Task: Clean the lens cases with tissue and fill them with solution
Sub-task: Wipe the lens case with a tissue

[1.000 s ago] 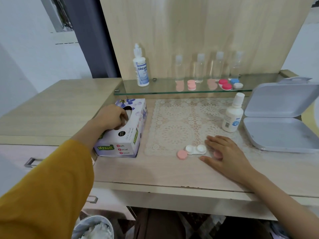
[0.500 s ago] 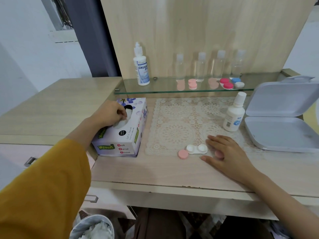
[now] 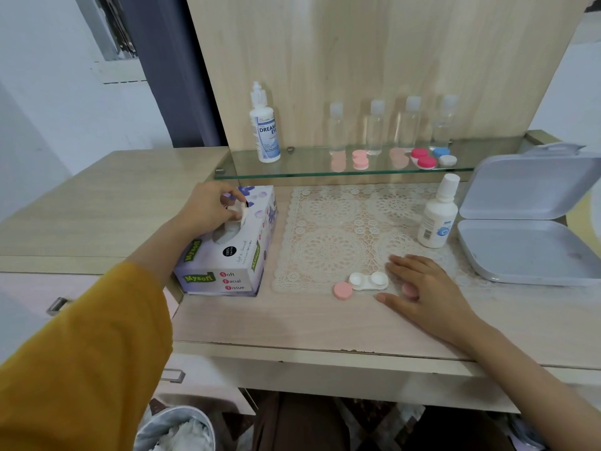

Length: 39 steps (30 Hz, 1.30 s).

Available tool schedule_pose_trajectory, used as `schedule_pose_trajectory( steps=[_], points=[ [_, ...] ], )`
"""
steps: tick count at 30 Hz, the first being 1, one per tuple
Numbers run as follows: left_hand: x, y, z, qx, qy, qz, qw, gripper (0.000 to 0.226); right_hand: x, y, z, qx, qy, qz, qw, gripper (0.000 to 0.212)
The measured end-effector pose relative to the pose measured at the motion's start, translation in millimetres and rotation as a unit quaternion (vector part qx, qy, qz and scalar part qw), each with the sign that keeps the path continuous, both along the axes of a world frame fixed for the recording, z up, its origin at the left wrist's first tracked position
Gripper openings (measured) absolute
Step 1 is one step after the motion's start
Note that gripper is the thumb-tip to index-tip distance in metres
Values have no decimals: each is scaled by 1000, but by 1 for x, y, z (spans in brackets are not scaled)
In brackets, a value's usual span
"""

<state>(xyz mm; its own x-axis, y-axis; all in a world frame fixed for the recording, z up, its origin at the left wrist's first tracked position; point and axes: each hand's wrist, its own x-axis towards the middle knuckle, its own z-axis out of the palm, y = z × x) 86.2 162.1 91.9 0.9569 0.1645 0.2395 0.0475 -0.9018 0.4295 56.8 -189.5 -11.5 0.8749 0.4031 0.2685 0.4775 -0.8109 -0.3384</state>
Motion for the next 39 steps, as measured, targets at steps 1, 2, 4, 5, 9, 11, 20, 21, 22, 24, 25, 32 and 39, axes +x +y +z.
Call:
schedule_pose_trajectory(
  steps=[1,2,4,5,9,11,20,21,22,24,25,32,39],
  points=[
    [0,0,1,-6,-12,12,1000,29,0,0,0,1,0,0,1000,95],
    [0,0,2,-7,-26,20,999,33,0,0,1,4,1,0,1000,95],
    [0,1,7,-7,-54,33,998,37,0,1,2,8,5,0,1000,95],
    [0,2,9,-14,-70,40,997,38,0,1,2,10,4,1,1000,94],
    [-3,4,22,-9,-111,58,992,31,-1,1,2,19,-5,6,1000,73],
    [-6,4,28,11,-115,38,993,22,-2,1,1,18,-8,6,1000,66],
    [-19,-19,49,-42,-130,-68,988,5,-5,2,6,32,23,3,999,83],
    [-20,-24,51,-46,-127,-76,988,7,-5,2,7,57,35,-3,998,88],
    [-21,-28,52,-51,-125,-81,988,10,-5,2,9,89,45,-12,995,88],
    [-23,-39,52,-68,-127,-89,986,11,-7,3,14,161,44,-28,986,76],
    [-24,-45,52,-83,-130,-95,984,12,-8,5,19,197,36,-32,979,66],
    [-48,-108,27,-183,-100,-161,965,8,-18,39,66,323,24,23,946,47],
    [-61,-132,-6,-301,-47,-180,935,10,-19,39,64,361,102,36,926,10]
  ],
)
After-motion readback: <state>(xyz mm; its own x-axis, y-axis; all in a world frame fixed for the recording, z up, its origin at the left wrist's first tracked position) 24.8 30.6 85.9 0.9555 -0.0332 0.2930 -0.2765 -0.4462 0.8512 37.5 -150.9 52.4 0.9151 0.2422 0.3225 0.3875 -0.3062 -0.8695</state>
